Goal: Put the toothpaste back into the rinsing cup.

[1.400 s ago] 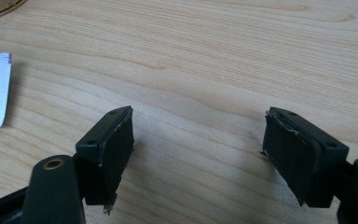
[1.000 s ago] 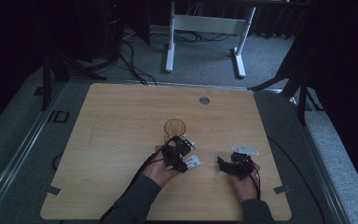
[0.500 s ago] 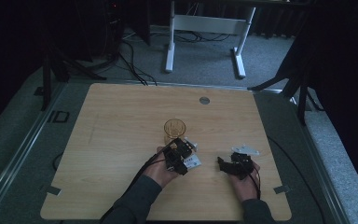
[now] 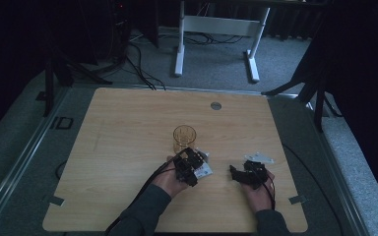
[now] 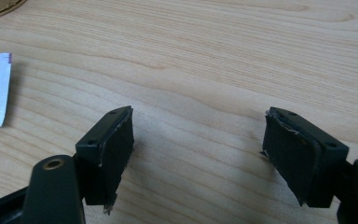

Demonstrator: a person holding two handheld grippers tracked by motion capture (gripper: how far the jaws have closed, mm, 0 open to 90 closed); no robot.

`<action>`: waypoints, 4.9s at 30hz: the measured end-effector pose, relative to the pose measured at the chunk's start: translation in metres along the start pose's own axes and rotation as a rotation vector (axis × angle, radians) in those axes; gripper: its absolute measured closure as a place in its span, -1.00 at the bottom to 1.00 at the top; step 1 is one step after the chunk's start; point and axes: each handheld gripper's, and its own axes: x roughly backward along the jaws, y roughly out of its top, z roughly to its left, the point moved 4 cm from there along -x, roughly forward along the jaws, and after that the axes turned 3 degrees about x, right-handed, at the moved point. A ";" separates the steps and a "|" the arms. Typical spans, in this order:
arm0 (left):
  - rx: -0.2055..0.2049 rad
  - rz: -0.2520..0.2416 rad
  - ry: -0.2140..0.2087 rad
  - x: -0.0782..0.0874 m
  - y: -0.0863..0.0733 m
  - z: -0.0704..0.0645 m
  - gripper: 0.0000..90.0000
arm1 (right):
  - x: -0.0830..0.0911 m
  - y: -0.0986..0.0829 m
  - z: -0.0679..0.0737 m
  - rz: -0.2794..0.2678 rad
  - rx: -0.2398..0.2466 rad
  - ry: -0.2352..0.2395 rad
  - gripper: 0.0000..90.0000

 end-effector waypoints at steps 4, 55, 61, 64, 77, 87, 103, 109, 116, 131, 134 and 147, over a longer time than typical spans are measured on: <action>-0.001 0.007 0.001 -0.002 -0.001 0.001 0.33 | 0.000 0.000 0.000 0.000 0.000 0.000 -0.46; 0.011 0.107 -0.028 -0.032 -0.001 0.009 0.39 | 0.000 0.000 0.000 0.000 0.000 0.000 -0.46; -0.006 0.097 -0.035 -0.029 -0.002 0.011 0.52 | 0.000 0.000 0.000 0.000 0.000 0.000 -0.46; -0.013 0.095 -0.038 -0.028 -0.002 0.011 0.56 | 0.000 0.000 0.000 0.000 0.001 0.000 -0.46; -0.030 0.056 -0.051 -0.018 -0.006 0.010 0.60 | 0.000 0.000 0.000 0.001 -0.001 0.000 -0.46; -0.026 0.016 -0.039 -0.009 -0.008 0.009 0.61 | 0.000 0.000 0.000 0.001 -0.001 0.000 -0.46; -0.014 -0.151 -0.093 0.024 -0.008 0.006 0.61 | 0.000 0.000 0.000 0.000 -0.001 0.000 -0.46; -0.007 -0.186 -0.075 0.032 -0.008 0.006 0.61 | 0.000 0.000 0.000 0.001 -0.005 0.000 -0.46; 0.008 -0.229 -0.086 0.042 -0.009 0.005 0.61 | 0.000 0.000 0.000 0.001 -0.001 0.000 -0.46; 0.001 -0.326 -0.093 0.071 -0.008 0.003 0.61 | 0.000 0.000 0.000 0.001 -0.003 0.000 -0.46; 0.008 -0.342 -0.090 0.077 -0.007 0.005 0.61 | 0.000 0.000 0.000 0.000 -0.001 -0.001 -0.46; 0.043 -0.432 -0.071 0.095 -0.006 0.013 0.61 | 0.000 0.000 0.000 0.000 -0.001 0.000 -0.46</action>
